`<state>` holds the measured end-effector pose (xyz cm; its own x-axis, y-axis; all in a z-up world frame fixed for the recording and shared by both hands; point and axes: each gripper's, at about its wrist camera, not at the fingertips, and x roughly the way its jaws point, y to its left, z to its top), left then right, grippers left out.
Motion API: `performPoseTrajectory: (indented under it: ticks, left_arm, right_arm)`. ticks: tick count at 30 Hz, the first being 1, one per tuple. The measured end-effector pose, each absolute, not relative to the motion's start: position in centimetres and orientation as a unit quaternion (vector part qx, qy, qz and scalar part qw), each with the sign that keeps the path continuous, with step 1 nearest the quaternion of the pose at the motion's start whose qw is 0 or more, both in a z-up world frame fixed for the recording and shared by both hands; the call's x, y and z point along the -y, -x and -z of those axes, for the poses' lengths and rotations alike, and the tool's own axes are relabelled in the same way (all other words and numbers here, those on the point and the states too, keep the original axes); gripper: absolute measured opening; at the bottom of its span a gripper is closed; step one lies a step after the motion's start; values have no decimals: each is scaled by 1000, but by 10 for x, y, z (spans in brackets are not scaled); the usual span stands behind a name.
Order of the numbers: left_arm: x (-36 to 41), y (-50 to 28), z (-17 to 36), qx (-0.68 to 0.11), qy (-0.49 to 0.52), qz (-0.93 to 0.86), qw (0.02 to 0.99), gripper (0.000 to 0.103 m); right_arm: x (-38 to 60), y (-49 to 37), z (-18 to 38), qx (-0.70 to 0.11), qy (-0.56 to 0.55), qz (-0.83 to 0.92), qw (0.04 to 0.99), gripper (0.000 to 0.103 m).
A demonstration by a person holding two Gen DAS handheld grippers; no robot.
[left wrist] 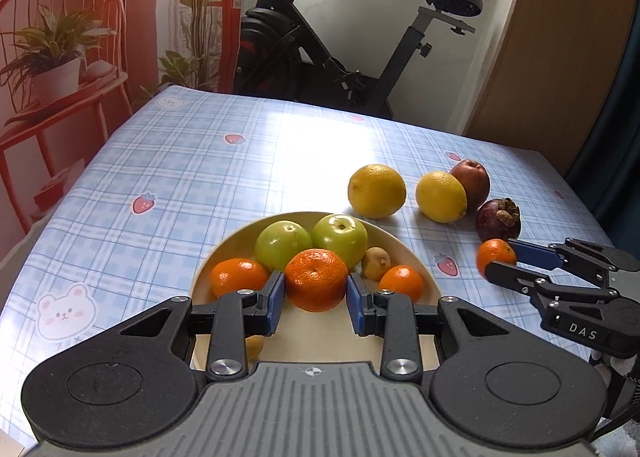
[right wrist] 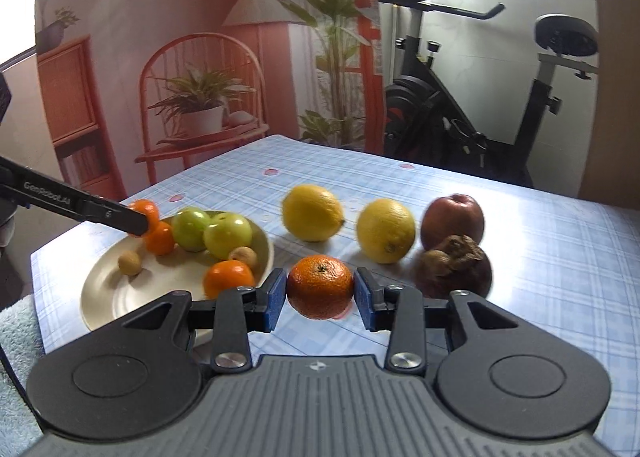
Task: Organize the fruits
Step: 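Lower both tangerines into the plate and open both grippers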
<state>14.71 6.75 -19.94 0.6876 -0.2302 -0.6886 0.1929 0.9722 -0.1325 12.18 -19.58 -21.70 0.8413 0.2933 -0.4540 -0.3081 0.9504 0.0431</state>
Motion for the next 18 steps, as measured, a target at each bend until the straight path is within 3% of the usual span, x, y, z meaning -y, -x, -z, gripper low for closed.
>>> performPoseTrajectory:
  ticks: [18]
  left_arm:
    - [-61,-180,236,-415,25,152,897,35]
  right_arm:
    - [123,-142,242,-290,107,-220,925,40]
